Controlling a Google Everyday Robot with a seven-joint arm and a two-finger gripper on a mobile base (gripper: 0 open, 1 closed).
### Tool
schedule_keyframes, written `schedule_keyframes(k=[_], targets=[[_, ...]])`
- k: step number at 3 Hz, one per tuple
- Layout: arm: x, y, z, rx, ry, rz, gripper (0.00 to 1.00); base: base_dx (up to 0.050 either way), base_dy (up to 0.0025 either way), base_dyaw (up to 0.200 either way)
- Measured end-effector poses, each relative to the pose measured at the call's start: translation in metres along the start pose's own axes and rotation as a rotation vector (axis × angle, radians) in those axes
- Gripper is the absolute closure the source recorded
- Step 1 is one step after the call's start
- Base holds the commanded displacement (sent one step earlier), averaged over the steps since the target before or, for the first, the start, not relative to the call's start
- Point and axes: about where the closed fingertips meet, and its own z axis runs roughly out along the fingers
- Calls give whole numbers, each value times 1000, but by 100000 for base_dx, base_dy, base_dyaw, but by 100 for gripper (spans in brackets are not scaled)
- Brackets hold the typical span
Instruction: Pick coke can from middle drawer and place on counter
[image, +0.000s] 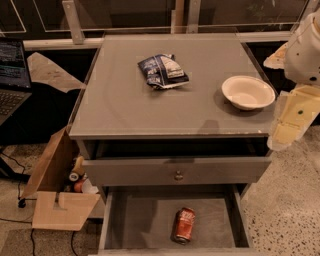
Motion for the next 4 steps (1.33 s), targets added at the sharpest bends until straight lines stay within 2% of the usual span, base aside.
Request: schedule_keyframes(k=[1, 2, 3, 4], targets=[[0, 0, 0, 0, 0, 0, 0, -5000, 0, -1], [0, 0, 0, 0, 0, 0, 0, 0, 0, 0], [-6, 3, 8, -13, -64, 42, 0, 0, 0, 0], [-11, 0, 28, -84, -114, 168, 0, 0, 0, 0]])
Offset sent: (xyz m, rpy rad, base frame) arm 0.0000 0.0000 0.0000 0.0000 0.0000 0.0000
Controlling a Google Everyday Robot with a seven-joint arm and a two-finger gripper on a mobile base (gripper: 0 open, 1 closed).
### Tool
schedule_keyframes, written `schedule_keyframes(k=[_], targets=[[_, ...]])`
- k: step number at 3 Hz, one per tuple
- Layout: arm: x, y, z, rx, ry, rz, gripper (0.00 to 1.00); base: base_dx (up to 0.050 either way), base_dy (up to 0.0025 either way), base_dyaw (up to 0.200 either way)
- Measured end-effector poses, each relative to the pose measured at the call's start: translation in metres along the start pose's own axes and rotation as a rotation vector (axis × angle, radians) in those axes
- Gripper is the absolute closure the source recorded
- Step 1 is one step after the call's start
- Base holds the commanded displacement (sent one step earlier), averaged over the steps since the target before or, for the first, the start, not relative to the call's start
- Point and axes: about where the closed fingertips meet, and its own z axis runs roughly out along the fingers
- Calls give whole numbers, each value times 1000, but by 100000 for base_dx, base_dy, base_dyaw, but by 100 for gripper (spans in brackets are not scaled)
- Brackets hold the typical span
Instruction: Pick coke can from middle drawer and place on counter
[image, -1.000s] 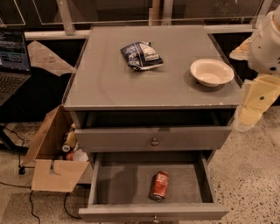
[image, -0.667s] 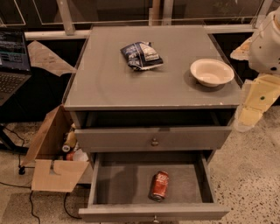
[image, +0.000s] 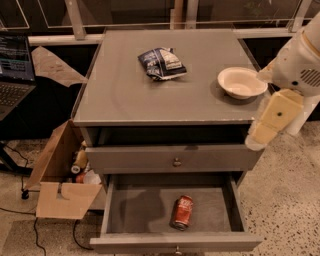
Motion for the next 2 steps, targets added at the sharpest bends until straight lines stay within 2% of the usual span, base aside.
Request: schedule_keyframes(k=[1, 2], targets=[[-3, -6, 20, -76, 13, 183, 0, 0, 0, 0], [-11, -11, 34, -129, 14, 370, 0, 0, 0, 0]])
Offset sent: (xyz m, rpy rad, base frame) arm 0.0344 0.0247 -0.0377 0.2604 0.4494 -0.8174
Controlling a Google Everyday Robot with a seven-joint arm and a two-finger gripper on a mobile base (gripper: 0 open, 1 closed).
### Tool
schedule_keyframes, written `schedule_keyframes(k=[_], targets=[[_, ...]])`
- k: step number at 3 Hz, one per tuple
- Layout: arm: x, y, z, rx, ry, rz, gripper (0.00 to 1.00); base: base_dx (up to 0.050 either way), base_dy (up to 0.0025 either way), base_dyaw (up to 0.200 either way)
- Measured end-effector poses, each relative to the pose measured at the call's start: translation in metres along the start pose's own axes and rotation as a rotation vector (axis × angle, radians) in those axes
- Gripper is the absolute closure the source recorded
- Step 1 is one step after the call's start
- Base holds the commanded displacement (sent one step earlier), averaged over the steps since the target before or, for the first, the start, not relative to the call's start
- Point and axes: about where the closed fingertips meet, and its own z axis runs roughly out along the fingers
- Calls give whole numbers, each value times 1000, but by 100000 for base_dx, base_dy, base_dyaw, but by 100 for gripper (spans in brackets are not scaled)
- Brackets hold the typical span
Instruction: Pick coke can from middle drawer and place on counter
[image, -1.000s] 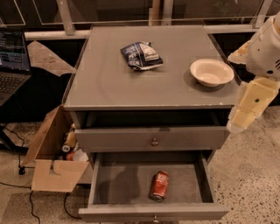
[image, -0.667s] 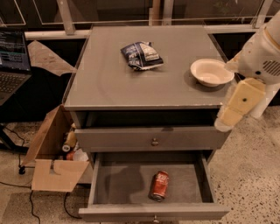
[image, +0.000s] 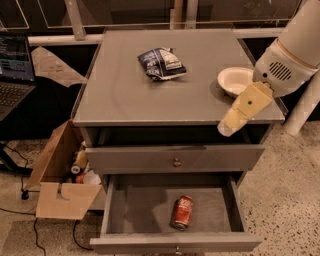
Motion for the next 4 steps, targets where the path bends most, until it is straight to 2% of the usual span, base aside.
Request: schedule_keyframes(k=[1, 2, 3, 4], targets=[[-2, 0, 0, 4, -5, 80, 0, 0, 0, 0], [-9, 4, 19, -25, 2, 90, 0, 0, 0, 0], [-6, 20, 42, -57, -54, 234, 0, 0, 0, 0], [3, 25, 73, 14, -143, 501, 0, 0, 0, 0]])
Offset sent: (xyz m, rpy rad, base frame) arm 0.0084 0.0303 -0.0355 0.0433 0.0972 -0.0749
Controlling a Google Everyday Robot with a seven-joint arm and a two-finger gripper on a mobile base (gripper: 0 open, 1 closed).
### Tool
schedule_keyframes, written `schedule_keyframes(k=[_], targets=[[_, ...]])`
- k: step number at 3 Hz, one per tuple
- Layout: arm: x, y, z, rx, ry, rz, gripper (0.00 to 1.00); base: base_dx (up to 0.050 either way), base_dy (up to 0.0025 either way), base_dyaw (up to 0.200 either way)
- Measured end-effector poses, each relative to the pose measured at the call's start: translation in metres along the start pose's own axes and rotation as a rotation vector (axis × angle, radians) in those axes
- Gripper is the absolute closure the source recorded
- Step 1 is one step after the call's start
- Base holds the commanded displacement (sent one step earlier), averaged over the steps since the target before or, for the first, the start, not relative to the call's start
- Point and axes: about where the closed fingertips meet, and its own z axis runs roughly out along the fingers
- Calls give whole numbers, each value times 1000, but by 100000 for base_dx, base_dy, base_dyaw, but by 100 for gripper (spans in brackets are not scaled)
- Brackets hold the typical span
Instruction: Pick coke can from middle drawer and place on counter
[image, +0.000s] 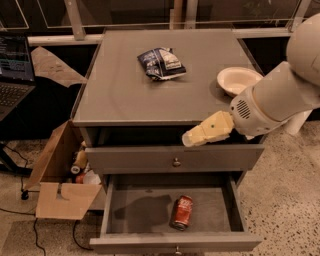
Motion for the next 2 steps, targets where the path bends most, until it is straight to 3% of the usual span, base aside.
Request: schedule_keyframes(k=[1, 2], targets=[[-4, -10, 10, 79, -75, 140, 0, 0, 0, 0], [-5, -11, 10, 79, -88, 220, 0, 0, 0, 0]])
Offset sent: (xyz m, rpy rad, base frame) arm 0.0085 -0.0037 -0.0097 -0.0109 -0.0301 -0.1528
